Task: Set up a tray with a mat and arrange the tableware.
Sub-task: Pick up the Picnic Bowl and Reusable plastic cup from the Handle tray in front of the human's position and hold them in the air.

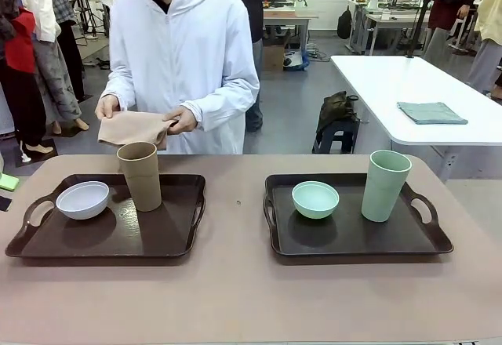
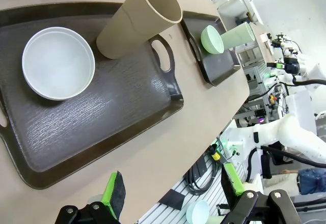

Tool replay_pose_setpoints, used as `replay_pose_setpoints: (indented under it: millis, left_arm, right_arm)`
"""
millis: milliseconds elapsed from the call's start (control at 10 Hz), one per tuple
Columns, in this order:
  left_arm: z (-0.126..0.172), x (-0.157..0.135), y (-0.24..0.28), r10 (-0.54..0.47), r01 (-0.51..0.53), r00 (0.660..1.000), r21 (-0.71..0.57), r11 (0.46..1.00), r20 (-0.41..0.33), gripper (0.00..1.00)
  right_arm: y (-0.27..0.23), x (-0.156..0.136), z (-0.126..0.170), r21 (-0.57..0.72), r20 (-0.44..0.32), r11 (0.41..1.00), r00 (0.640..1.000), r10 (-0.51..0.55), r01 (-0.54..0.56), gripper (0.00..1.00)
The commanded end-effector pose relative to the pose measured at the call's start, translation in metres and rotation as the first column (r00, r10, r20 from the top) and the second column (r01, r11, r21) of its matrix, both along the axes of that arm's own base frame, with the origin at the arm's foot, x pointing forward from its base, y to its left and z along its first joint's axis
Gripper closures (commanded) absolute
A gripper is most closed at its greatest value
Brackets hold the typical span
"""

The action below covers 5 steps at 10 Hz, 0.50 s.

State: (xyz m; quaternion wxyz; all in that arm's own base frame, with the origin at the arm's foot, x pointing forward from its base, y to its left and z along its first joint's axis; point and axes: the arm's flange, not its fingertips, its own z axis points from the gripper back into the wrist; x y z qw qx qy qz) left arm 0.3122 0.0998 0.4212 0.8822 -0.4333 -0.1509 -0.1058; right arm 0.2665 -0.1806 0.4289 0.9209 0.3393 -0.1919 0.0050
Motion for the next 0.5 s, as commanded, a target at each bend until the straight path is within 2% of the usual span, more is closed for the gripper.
replay_pose_setpoints:
  millis: [0, 400]
  left_arm:
    - [-0.0013, 0.0024, 0.0025, -0.006, 0.007, 1.000, -0.017, 1.000, 0.027, 0.00]
    - [-0.0013, 0.0024, 0.0025, -0.006, 0.007, 1.000, -0.017, 1.000, 0.027, 0.00]
  right_arm:
    - [-0.0018, 0.0006, -0.0005, 0.018, 0.012, 1.000, 1.000, 0.002, -0.003, 0.00]
    - [-0.0018, 0.0006, -0.0005, 0.018, 0.012, 1.000, 1.000, 0.002, -0.003, 0.00]
